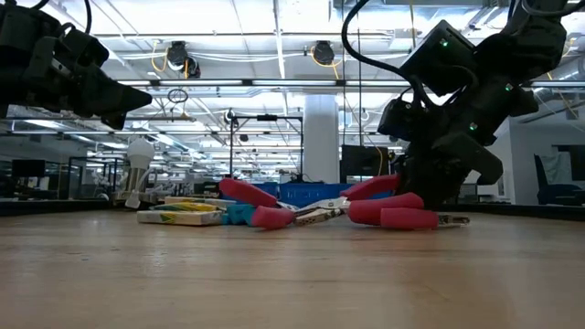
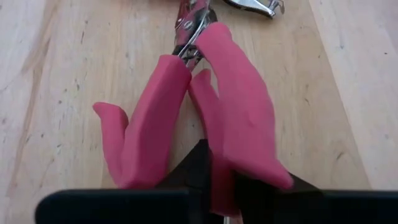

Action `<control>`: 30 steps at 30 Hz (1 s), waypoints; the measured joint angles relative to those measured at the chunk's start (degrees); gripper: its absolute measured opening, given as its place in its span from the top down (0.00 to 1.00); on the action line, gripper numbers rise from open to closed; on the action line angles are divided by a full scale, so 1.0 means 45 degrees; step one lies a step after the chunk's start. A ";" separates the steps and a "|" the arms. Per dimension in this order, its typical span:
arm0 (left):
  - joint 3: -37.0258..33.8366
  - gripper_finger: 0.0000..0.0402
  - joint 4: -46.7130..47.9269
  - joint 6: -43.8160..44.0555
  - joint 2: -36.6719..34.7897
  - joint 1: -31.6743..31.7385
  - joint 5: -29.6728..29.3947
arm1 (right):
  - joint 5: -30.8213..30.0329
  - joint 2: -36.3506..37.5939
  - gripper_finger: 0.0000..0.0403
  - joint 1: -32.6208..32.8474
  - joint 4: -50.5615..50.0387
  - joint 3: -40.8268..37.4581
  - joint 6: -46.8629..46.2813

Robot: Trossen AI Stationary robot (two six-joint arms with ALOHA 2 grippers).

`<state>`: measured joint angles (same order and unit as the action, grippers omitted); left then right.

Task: Pick & Place School Supplies
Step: Put the red ticket punch into the right blue bin

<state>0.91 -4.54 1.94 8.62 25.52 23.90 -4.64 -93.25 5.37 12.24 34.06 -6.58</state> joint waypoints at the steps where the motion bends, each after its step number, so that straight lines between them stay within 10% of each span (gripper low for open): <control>1: 0.0000 0.95 0.0000 0.0005 0.0000 0.0005 0.0000 | 0.0003 0.0000 0.91 0.0000 0.0028 0.0000 0.0009; 30: 0.0000 0.95 0.0002 0.0001 -0.0001 0.0005 0.0000 | -0.0444 0.5411 0.91 -0.0153 0.2521 -0.0039 0.0059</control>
<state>0.91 -4.53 1.94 8.62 25.54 23.90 -6.64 -68.90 4.68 23.59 33.89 -6.31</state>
